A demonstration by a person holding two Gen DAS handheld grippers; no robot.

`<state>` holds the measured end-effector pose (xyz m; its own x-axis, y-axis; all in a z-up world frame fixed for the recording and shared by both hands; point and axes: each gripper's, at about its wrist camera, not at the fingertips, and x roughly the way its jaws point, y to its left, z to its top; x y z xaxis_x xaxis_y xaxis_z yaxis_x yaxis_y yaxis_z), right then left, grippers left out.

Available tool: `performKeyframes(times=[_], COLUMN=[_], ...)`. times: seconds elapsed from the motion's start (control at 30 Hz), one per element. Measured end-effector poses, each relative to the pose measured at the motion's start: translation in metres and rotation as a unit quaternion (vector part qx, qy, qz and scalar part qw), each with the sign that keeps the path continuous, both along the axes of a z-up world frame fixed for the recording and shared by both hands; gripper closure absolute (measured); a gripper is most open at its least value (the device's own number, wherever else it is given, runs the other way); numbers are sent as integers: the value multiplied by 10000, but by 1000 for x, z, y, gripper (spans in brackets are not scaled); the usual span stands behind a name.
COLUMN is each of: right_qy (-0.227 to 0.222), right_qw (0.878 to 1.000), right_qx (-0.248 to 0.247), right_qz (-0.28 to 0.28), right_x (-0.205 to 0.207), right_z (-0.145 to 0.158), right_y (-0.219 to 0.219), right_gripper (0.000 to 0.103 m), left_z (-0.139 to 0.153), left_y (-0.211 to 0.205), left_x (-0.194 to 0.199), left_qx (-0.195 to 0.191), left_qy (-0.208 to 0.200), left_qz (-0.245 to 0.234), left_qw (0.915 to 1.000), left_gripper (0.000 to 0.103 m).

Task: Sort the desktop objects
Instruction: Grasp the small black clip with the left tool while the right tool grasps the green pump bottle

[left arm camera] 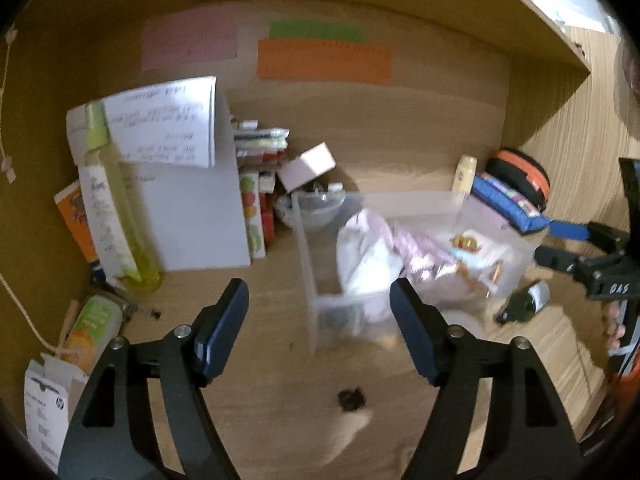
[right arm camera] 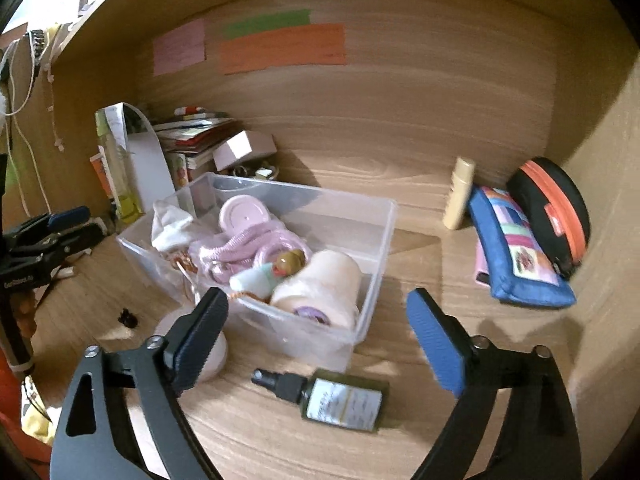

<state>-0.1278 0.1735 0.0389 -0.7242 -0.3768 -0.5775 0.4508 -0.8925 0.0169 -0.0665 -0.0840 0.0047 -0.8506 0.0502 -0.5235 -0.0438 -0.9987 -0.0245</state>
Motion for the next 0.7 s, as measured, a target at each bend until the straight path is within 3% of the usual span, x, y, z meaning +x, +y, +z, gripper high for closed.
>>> performKeyframes(times=[0.33, 0.7], right_qy=[-333, -815], right_qw=[9992, 9957], right_qx=[151, 374], right_qz=[-149, -223], right_x=[12, 4], right_z=[-25, -53], right_y=[4, -3], right_gripper=[5, 5], left_z=[-32, -54], left_y=[-10, -4], left_x=[2, 2], left_qx=[156, 218], left_qy=[-525, -1082], left_qz=[64, -246], left_qw=[9985, 9936], left_gripper=[30, 30])
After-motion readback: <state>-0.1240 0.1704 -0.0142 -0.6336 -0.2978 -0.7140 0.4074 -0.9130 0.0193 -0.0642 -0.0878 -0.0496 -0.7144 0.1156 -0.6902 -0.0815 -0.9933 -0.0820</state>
